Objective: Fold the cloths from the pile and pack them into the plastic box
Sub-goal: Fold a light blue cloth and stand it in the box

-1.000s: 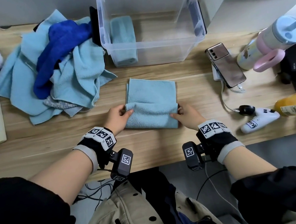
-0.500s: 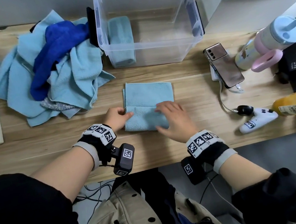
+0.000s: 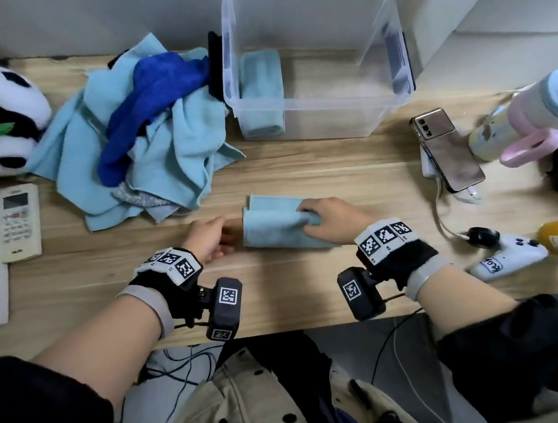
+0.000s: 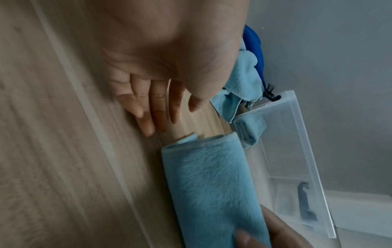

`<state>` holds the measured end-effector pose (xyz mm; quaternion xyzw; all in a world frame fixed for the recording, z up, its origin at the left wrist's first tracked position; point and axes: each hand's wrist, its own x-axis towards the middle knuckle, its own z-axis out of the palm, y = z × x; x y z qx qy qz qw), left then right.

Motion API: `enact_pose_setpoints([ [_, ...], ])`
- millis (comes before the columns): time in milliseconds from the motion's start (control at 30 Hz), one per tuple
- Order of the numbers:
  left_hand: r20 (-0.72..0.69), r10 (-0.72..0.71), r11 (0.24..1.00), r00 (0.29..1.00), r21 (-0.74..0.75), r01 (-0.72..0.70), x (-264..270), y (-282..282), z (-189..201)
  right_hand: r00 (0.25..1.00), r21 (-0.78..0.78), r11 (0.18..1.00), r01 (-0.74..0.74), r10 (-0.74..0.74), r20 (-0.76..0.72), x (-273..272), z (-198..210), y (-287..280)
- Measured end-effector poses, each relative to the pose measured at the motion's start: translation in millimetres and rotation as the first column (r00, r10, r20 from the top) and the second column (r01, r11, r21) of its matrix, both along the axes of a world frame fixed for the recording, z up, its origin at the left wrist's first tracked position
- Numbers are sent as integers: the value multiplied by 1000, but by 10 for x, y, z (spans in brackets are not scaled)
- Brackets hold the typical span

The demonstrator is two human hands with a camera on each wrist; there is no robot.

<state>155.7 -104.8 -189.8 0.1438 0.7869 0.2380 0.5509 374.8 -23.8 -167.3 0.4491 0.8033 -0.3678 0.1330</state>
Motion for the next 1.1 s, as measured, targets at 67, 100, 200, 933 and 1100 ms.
enact_pose_setpoints([
  [67, 17, 19, 999, 1000, -27, -19, -4, -22, 9, 999, 87, 995, 53, -53, -9, -30, -46, 126],
  [100, 28, 26, 999, 999, -36, -25, 2, -30, 15, 998, 127, 990, 65, -64, -8, -47, -76, 173],
  [200, 93, 20, 997, 995, -75, -13, 33, -69, 50, 996, 191, 978, 81, -87, 24, -102, -183, 254],
  [933, 490, 84, 980, 868, 118, -162, 422, 195, 222, 723, -378, 763, 525, -634, -276, -120, -98, -150],
  [1100, 487, -66, 958, 871, 275, -82, 326, 532, 631, 537, -698, 580, 420, -779, -324, -82, 274, 47],
])
